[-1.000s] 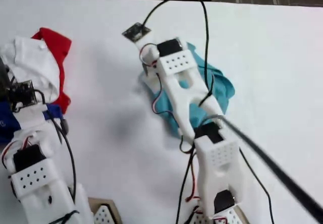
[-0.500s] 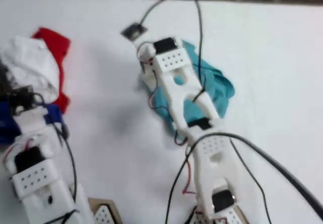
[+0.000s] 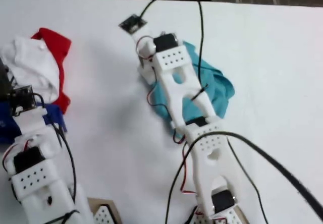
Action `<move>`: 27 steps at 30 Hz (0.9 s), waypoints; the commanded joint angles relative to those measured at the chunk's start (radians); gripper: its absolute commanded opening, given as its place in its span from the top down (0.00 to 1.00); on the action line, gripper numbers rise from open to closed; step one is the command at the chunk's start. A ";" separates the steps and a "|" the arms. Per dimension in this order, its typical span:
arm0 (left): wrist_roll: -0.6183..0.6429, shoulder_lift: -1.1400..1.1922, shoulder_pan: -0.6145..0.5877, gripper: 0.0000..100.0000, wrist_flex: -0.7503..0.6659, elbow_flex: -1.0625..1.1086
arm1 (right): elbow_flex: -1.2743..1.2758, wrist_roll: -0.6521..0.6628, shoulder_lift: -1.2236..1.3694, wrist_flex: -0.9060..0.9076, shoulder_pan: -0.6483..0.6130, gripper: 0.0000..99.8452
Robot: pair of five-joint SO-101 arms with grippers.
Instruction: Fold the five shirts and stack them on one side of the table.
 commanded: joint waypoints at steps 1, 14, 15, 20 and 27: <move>0.005 -0.018 -0.006 0.82 -0.011 -0.027 | -0.109 -0.011 -0.008 0.059 0.004 0.96; 0.003 -0.018 -0.006 0.82 -0.038 -0.027 | -0.114 -0.005 0.001 0.067 0.013 0.82; 0.003 -0.018 -0.006 0.82 -0.038 -0.027 | -0.114 -0.005 0.001 0.065 0.016 0.78; -0.117 -0.018 0.018 0.82 -0.038 -0.027 | -0.120 -0.005 0.027 0.042 0.015 0.72; -0.252 -0.018 0.044 0.82 -0.038 -0.027 | -0.126 -0.005 0.125 0.036 -0.004 0.72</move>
